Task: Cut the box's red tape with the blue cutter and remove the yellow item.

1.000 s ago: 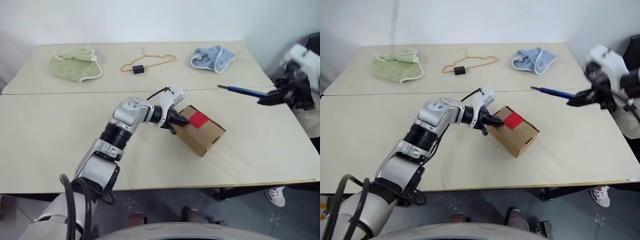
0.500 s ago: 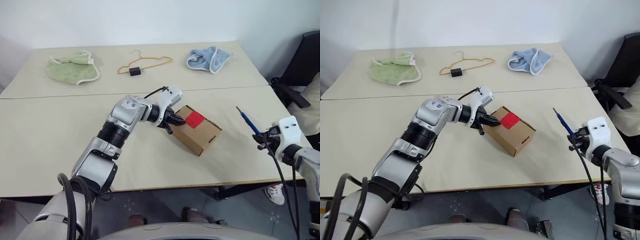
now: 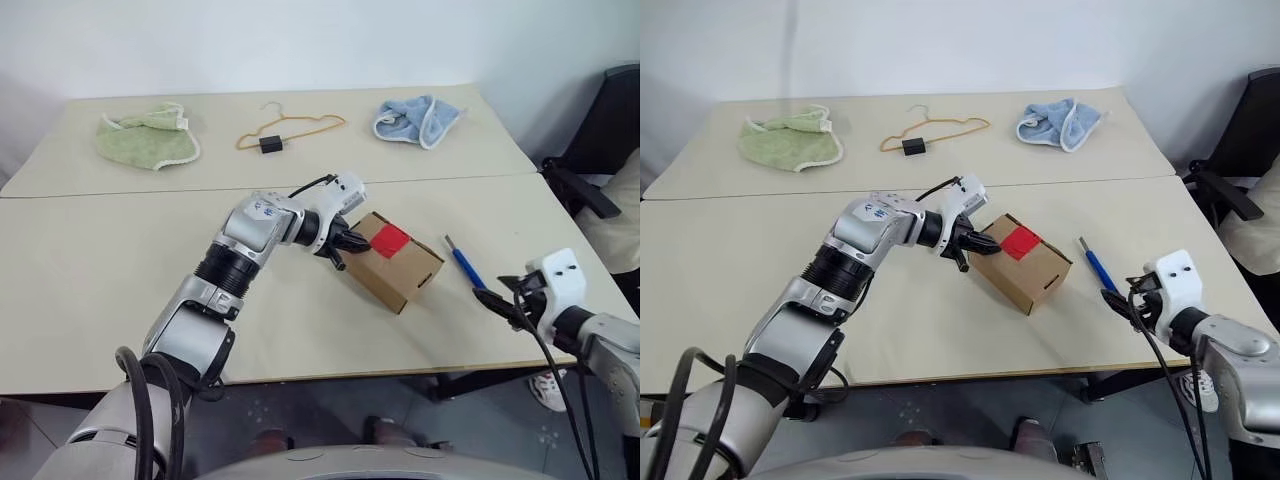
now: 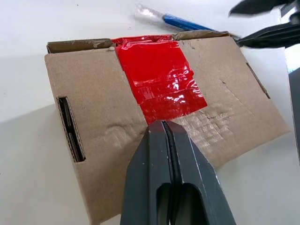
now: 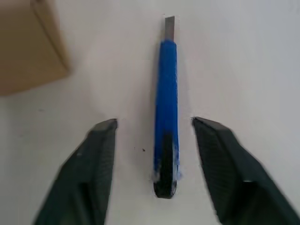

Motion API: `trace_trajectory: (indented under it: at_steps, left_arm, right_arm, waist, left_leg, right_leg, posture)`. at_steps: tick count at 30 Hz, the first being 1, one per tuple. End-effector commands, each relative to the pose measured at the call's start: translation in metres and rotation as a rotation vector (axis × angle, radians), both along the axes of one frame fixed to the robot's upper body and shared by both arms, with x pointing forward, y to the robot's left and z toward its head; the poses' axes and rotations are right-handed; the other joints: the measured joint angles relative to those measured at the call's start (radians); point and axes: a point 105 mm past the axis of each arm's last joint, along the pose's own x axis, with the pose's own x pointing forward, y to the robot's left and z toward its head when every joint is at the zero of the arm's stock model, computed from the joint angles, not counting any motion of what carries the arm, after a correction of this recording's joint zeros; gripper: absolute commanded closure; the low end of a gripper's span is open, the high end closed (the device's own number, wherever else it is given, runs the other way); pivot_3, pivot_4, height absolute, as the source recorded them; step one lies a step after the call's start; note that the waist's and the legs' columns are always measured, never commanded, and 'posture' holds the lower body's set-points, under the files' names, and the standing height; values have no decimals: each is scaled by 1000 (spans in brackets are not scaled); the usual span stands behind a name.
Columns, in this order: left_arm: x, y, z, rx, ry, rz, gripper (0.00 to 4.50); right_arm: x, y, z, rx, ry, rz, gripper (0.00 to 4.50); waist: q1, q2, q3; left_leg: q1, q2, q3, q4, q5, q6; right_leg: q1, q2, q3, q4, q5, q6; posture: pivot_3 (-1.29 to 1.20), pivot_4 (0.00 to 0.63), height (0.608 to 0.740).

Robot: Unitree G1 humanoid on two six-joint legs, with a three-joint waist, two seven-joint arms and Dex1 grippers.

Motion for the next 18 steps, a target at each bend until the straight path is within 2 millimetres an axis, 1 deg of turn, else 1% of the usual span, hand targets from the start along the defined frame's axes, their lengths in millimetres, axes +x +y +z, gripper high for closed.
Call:
trace_trajectory:
  at_steps: [1,2,4,5,7,8,10,13,16,18]
  left_arm:
    - [0,15,-32,102,80,61,4500]
    - [1,15,-32,100,79,61,4500]
    - [1,14,-32,97,79,63,4500]
    - [2,13,-31,94,79,64,4500]
    - [4,12,-28,73,78,74,4500]
    - [5,11,-27,62,77,79,4500]
    - [8,12,-17,24,70,90,4500]
    - [11,14,-7,-10,68,101,4500]
    - [12,20,14,-77,68,115,4500]
    - [12,26,30,-128,80,127,4500]
  right_arm:
    - [-9,1,41,-94,-93,40,218]
    - [-10,5,52,-120,-111,68,30]
    - [-10,11,66,-139,-122,100,30]
    - [-6,14,72,-132,-119,107,30]
    - [14,19,83,-143,-119,133,30]
    - [21,20,85,-145,-115,139,30]
    - [40,16,77,-164,-84,145,30]
    - [58,13,72,-166,-68,156,30]
    - [83,19,74,-112,-56,176,606]
    - [94,22,71,-139,-35,208,1270]
  waist:
    - [1,0,0]
    - [1,0,0]
    - [0,0,0]
    - [-1,0,0]
    - [-6,0,0]
    - [-6,0,0]
    - [-3,-2,1]
    - [2,-3,1]
    - [-11,-1,3]
    - [-23,1,4]
  left_leg:
    - [0,0,0,0,0,1]
    - [0,0,0,0,-1,1]
    - [0,0,0,0,-1,2]
    - [0,0,0,0,-1,2]
    - [1,0,0,0,-1,2]
    - [1,0,0,0,-1,2]
    - [1,1,-2,0,-1,2]
    - [-1,0,-2,0,-1,2]
    - [-3,0,0,0,1,-2]
    - [-4,0,2,0,1,-2]
  right_leg:
    - [0,0,0,0,0,0]
    - [0,0,0,0,0,0]
    - [0,0,0,-2,0,0]
    - [0,0,0,-5,0,0]
    - [1,0,0,-6,0,0]
    - [2,0,0,-6,0,0]
    - [2,0,-1,-7,0,-1]
    - [1,0,-3,-5,1,0]
    - [-1,0,-1,-6,2,2]
    - [-3,0,0,-6,3,3]
  posture:
    - [0,150,740]
    - [0,150,740]
    - [0,150,740]
    - [0,150,740]
    - [0,150,740]
    - [0,150,740]
    - [0,150,740]
    - [0,150,740]
    - [0,150,740]
    - [0,150,740]
